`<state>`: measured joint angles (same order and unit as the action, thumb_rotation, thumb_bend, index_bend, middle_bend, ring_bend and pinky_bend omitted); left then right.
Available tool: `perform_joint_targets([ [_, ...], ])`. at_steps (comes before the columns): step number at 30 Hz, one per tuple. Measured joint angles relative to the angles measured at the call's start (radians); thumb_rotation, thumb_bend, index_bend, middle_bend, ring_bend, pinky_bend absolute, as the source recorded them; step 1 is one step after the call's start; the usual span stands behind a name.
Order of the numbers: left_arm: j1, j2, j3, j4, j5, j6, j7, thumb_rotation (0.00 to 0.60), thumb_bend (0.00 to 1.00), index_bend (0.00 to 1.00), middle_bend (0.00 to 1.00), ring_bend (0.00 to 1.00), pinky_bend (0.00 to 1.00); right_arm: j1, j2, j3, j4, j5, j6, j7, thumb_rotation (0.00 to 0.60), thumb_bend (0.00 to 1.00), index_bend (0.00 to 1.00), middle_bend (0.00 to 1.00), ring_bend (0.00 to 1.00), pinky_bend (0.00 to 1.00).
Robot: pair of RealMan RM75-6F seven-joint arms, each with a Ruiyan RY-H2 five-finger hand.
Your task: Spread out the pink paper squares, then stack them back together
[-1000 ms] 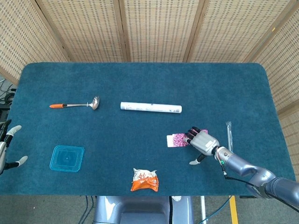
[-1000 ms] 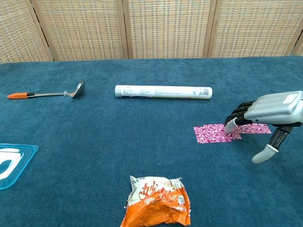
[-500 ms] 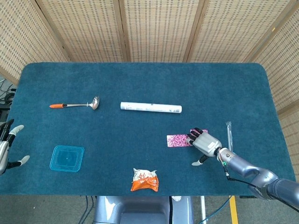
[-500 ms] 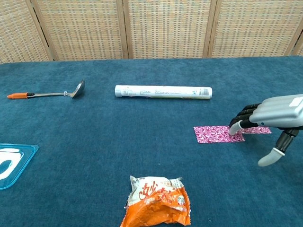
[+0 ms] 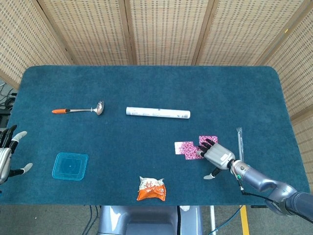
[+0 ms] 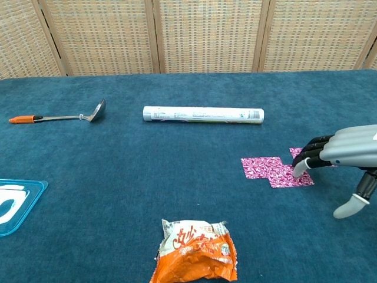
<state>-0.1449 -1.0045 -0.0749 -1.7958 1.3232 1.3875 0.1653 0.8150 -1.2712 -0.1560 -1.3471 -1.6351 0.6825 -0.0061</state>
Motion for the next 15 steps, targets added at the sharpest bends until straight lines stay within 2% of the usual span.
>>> perform_joint_targets([
  [15,0.002,0.004,0.001,-0.011,0.010,0.009,0.006,0.596,0.12,0.15,0.00,0.00,0.00,-0.028,0.058,-0.034,-0.084,-0.041,0.049,-0.026,0.182,0.00,0.16,0.13,0.00,0.00],
])
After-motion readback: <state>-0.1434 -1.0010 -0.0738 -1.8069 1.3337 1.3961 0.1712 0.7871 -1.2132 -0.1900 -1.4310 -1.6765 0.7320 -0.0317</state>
